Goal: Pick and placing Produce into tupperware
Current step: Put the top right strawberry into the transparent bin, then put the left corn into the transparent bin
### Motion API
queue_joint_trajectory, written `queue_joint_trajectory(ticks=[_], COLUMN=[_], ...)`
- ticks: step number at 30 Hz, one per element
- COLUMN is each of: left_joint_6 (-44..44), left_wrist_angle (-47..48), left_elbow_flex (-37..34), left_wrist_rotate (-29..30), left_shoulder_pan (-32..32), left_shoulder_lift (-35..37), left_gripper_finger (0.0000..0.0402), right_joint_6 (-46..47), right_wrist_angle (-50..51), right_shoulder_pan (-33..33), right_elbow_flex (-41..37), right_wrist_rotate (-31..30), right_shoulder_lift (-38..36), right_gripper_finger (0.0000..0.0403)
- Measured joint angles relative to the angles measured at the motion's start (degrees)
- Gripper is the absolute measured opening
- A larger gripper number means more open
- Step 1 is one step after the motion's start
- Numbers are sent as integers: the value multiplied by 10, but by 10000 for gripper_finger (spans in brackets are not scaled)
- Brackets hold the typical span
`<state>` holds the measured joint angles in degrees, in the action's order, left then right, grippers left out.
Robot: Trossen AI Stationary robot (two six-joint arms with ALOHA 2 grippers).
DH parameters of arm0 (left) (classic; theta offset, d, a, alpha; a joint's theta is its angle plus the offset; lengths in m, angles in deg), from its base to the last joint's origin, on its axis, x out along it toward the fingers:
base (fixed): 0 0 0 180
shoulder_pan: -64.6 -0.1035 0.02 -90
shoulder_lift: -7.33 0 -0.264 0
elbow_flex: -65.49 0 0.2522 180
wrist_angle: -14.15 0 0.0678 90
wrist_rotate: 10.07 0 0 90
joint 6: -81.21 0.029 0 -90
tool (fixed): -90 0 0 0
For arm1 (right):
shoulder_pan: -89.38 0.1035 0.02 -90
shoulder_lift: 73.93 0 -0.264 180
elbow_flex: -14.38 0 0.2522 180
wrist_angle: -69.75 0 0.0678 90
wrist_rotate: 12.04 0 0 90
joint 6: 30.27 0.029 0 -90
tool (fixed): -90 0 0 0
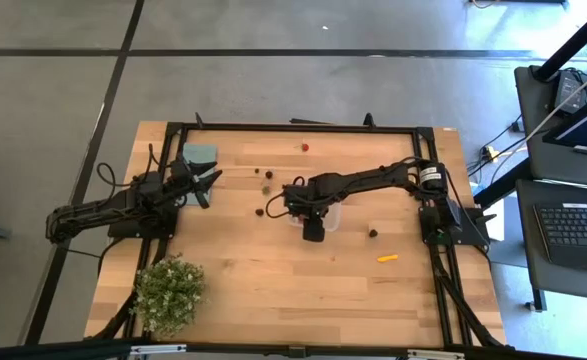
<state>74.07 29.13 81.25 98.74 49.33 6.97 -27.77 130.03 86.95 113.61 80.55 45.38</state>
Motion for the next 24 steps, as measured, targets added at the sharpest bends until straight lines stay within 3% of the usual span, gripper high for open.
queue_joint_trajectory(ticks=[6, 14, 19, 24], left_joint_6=[0, 0, 0, 0], left_wrist_angle=[0, 0, 0, 0], left_elbow_flex=[0, 0, 0, 0], left_wrist_rotate=[0, 0, 0, 0], left_shoulder_pan=[0, 0, 0, 0], left_shoulder_lift=[0, 0, 0, 0], left_gripper_finger=[149, 149, 149, 149], right_joint_6=[2, -6, -68, -181], right_wrist_angle=[34, 47, 43, 75], right_shoulder_pan=[-6, -26, -55, -95], right_elbow_flex=[0, 0, 0, 1], right_wrist_rotate=[-10, -140, -214, -205], right_shoulder_lift=[-15, -126, -214, -289], right_gripper_finger=[179, 179, 179, 179])
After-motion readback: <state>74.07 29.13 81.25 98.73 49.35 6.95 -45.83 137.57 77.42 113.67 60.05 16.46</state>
